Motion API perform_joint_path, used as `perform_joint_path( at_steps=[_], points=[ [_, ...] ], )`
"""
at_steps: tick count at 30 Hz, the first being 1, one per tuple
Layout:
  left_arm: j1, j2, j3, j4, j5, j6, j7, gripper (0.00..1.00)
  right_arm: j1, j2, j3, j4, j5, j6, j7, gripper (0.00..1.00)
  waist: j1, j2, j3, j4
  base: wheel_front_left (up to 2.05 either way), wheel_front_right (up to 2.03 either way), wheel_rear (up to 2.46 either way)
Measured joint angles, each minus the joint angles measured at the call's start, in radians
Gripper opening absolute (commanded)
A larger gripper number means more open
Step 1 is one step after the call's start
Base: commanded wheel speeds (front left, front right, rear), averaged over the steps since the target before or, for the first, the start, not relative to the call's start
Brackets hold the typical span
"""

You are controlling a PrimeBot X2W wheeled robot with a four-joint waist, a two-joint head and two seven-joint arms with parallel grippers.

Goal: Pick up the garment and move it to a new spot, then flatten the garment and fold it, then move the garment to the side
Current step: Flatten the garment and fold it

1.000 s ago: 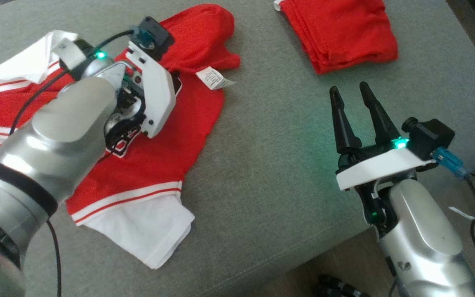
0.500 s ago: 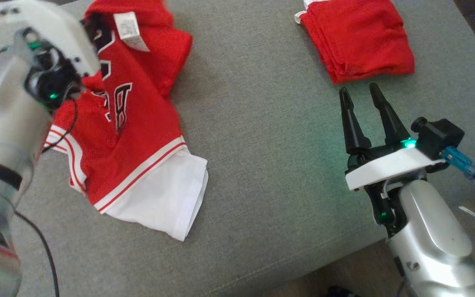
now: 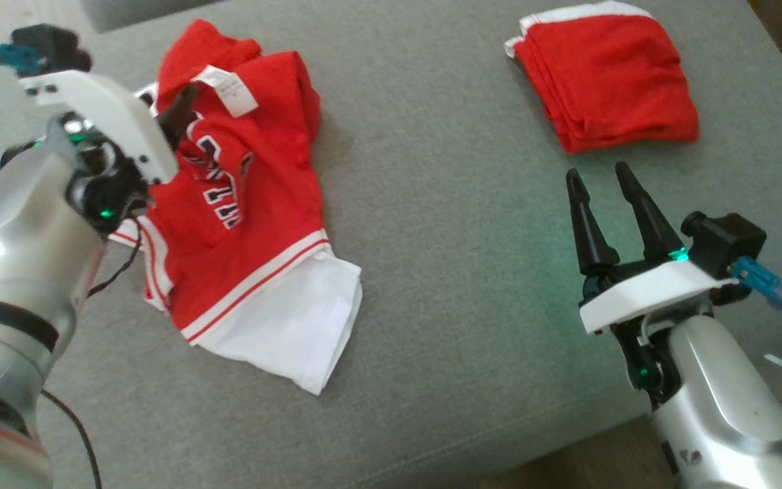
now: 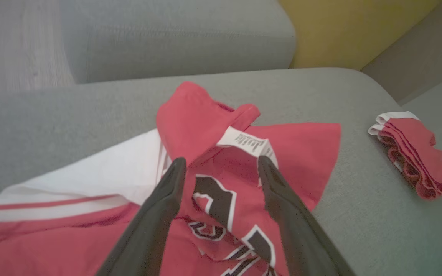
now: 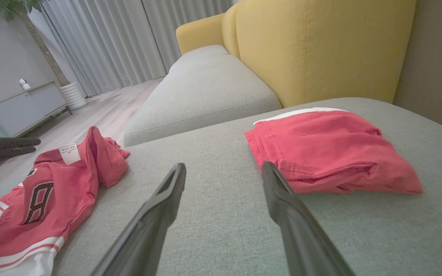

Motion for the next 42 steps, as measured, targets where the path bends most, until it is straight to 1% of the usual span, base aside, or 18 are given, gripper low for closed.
perform_joint_path(
  at_steps=[7,8,9,10,12,15,16,18,21,24,28,30,32,36,40,42],
  points=[
    [-0.003,0.018,-0.072,-0.166,0.121,-0.001,-0.207,1.0,0.049,-0.006,-0.031,-0.012,-0.01,0.0,0.019,1.0,0.0,0.0,-0.066,0.064,0.0,0.0,0.0],
    [0.003,0.025,-0.077,-0.19,0.133,0.003,-0.239,1.0,0.058,-0.008,-0.038,-0.016,-0.016,0.0,0.019,1.0,0.0,0.0,-0.074,0.075,0.0,0.0,0.0],
    [0.012,0.034,-0.084,-0.216,0.147,0.018,-0.275,1.0,0.066,-0.009,-0.043,-0.018,-0.02,0.0,0.024,1.0,0.0,0.0,-0.082,0.085,0.0,0.0,0.0],
    [0.024,0.043,-0.087,-0.244,0.168,0.039,-0.312,1.0,0.075,-0.01,-0.049,-0.021,-0.024,0.0,0.029,1.0,0.0,0.0,-0.09,0.096,0.0,0.0,0.0],
    [0.058,0.062,-0.088,-0.308,0.203,0.091,-0.352,1.0,0.088,-0.01,-0.059,-0.03,-0.025,0.0,0.031,1.0,0.0,0.0,-0.104,0.117,0.0,0.0,0.0],
    [0.143,0.096,-0.07,-0.429,0.246,0.193,-0.375,1.0,0.104,-0.011,-0.072,-0.05,-0.035,0.0,0.031,1.0,0.0,0.0,-0.122,0.146,0.0,0.0,0.0],
    [0.181,0.108,-0.048,-0.477,0.257,0.226,-0.376,1.0,0.108,-0.011,-0.076,-0.058,-0.035,0.0,0.031,1.0,0.0,0.0,-0.126,0.155,0.0,0.0,0.0],
    [0.269,0.128,0.028,-0.592,0.28,0.288,-0.376,1.0,0.118,-0.011,-0.085,-0.07,-0.041,0.0,0.031,1.0,0.0,0.0,-0.13,0.171,0.0,0.0,0.0],
    [0.414,0.143,0.144,-0.753,0.344,0.367,-0.376,1.0,0.128,-0.01,-0.088,-0.078,-0.042,0.0,0.031,1.0,0.0,0.0,-0.128,0.186,0.0,0.0,0.0],
    [0.557,0.137,0.229,-0.87,0.43,0.421,-0.376,1.0,0.139,-0.01,-0.091,-0.082,-0.042,0.0,0.032,1.0,0.0,0.0,-0.117,0.197,0.0,0.0,0.0],
    [0.684,0.105,0.324,-0.976,0.57,0.464,-0.376,1.0,0.139,-0.012,-0.097,-0.084,-0.042,0.0,0.04,1.0,0.0,0.0,-0.105,0.215,0.0,0.0,0.0],
    [0.718,0.079,0.358,-1.01,0.631,0.467,-0.376,1.0,0.138,-0.013,-0.097,-0.084,-0.042,0.0,0.04,1.0,0.0,0.0,-0.101,0.227,0.0,0.0,0.0],
    [0.75,0.044,0.389,-1.024,0.66,0.46,-0.376,1.0,0.137,-0.021,-0.097,-0.084,-0.042,0.0,0.041,1.0,0.0,0.0,-0.098,0.242,0.0,0.0,0.0],
    [0.814,-0.004,0.437,-1.017,0.704,0.418,-0.376,1.0,0.135,-0.038,-0.101,-0.084,-0.042,0.0,0.049,1.0,0.0,0.0,-0.095,0.277,0.0,0.0,0.0],
    [0.838,-0.048,0.48,-1.007,0.745,0.376,-0.376,1.0,0.128,-0.045,-0.099,-0.081,-0.042,0.0,0.05,1.0,0.0,0.0,-0.096,0.311,0.0,0.0,0.0],
    [0.844,-0.068,0.499,-1.005,0.767,0.354,-0.376,1.0,0.099,-0.069,-0.086,-0.066,-0.044,0.0,0.068,1.0,0.0,0.0,-0.094,0.327,0.0,0.0,0.0]
  ],
)
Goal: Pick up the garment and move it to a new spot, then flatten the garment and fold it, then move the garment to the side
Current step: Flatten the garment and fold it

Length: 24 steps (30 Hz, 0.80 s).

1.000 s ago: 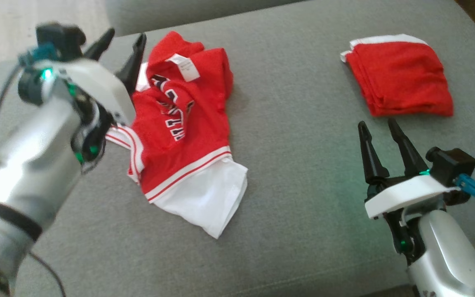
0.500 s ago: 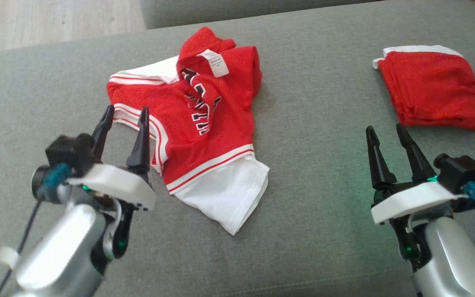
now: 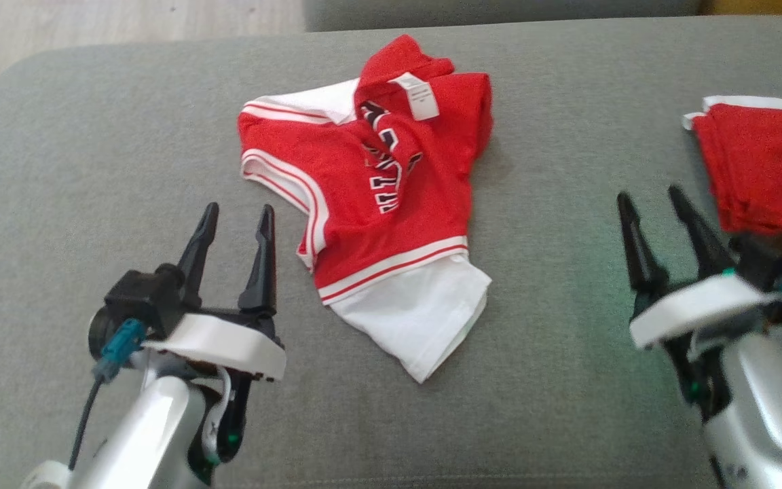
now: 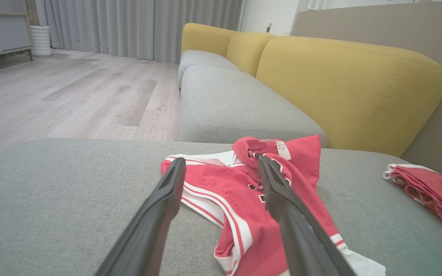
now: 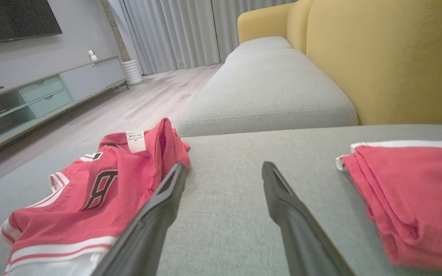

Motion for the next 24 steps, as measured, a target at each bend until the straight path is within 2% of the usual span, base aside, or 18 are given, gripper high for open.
perform_joint_path(
  at_steps=[4,9,12,17,24],
  points=[
    [0.008,-0.044,0.029,0.008,0.037,-0.037,0.0,1.0,-0.128,-0.047,0.052,0.058,0.03,0.0,0.042,1.0,0.0,0.0,0.01,0.037,0.0,0.0,0.0],
    [0.03,-0.1,0.066,0.022,0.077,-0.077,0.0,1.0,-0.316,-0.109,0.152,0.207,0.108,0.0,0.096,1.0,0.0,0.0,0.03,0.088,0.0,0.0,0.0],
    [0.039,-0.123,0.077,0.03,0.088,-0.095,0.0,1.0,-0.37,-0.131,0.197,0.27,0.145,0.0,0.104,1.0,0.0,0.0,0.04,0.111,0.0,0.0,0.0],
    [0.041,-0.174,0.103,0.05,0.119,-0.136,0.0,1.0,-0.492,-0.179,0.336,0.414,0.235,0.0,0.155,1.0,0.0,0.0,0.068,0.168,0.0,0.0,0.0],
    [0.038,-0.208,0.137,0.067,0.139,-0.169,0.0,1.0,-0.602,-0.238,0.525,0.544,0.324,0.0,0.229,1.0,0.0,0.0,0.117,0.246,0.0,0.0,0.0]
  ],
)
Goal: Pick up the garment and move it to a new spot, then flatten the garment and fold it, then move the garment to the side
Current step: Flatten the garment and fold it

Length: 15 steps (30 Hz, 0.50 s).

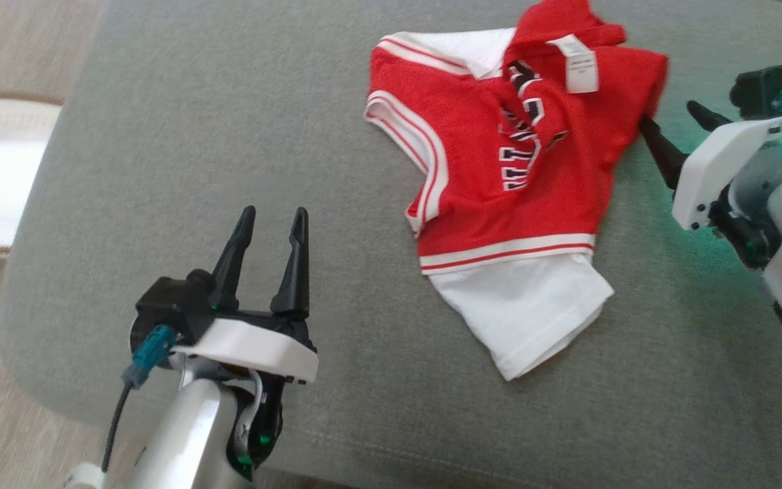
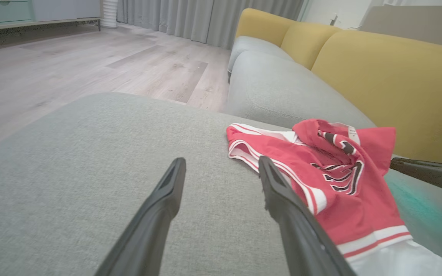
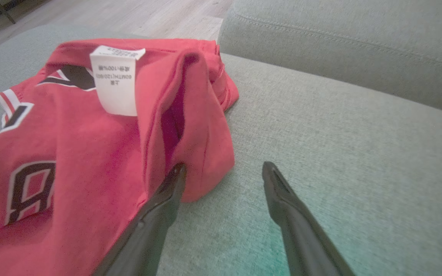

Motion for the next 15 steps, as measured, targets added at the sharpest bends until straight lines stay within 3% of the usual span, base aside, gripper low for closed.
perform_joint_path(
  at_steps=[7,8,9,15],
  points=[
    [-0.003,-0.009,0.027,0.005,0.008,-0.01,0.0,1.0,-0.067,-0.017,0.105,0.082,0.097,0.0,0.013,1.0,0.0,0.0,0.044,0.061,0.0,0.0,0.0],
    [-0.003,-0.009,0.028,0.005,0.008,-0.01,0.0,1.0,-0.072,-0.017,0.118,0.091,0.106,0.0,0.011,0.25,0.0,0.0,0.045,0.063,0.0,0.0,0.0],
    [-0.003,-0.009,0.029,0.005,0.008,-0.01,0.0,1.0,-0.076,-0.016,0.13,0.099,0.112,0.0,0.002,0.0,0.0,0.0,0.044,0.063,0.0,0.0,0.0],
    [-0.002,-0.011,0.041,0.01,0.007,-0.009,0.0,1.0,-0.082,-0.017,0.194,0.129,0.117,0.0,-0.082,0.0,0.0,0.0,0.017,0.03,0.0,0.0,0.0]
  ],
)
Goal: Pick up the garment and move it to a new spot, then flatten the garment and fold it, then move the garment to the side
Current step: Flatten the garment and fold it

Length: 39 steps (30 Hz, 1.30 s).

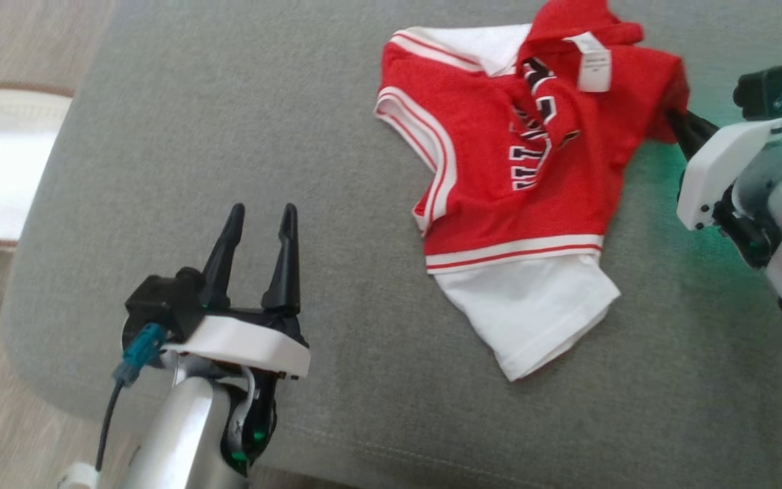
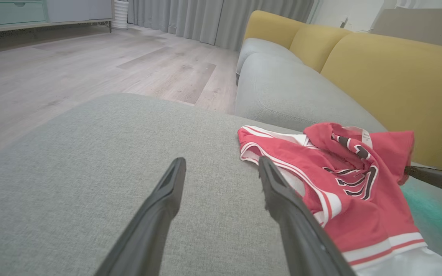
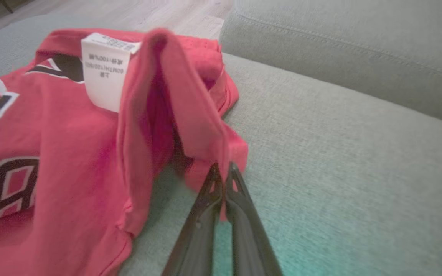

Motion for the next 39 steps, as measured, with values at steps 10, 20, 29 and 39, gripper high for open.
perform_joint_path(
  at_steps=[10,20,29,39],
  points=[
    [0.047,-0.001,0.073,0.035,0.03,-0.019,0.0,1.0,-0.018,-0.069,0.162,-0.061,-0.047,0.0,-0.015,0.0,0.0,0.0,-0.093,-0.119,0.0,0.0,0.0],
    [0.091,0.0,0.114,0.038,0.054,-0.041,0.0,1.0,0.151,-0.219,0.227,-0.302,0.012,0.0,0.197,0.0,0.0,0.0,-0.171,-0.24,0.0,0.0,0.0],
    [0.13,0.001,0.14,0.047,0.056,-0.053,0.0,1.0,0.404,-0.323,0.106,-0.533,0.061,0.0,0.431,0.0,0.0,0.0,-0.208,-0.274,0.0,0.0,0.0],
    [0.132,0.002,0.143,0.067,0.063,-0.063,0.0,1.0,0.572,-0.287,-0.24,-0.611,-0.039,0.0,0.403,1.0,0.0,0.0,-0.227,-0.287,0.0,0.0,0.0]
  ],
)
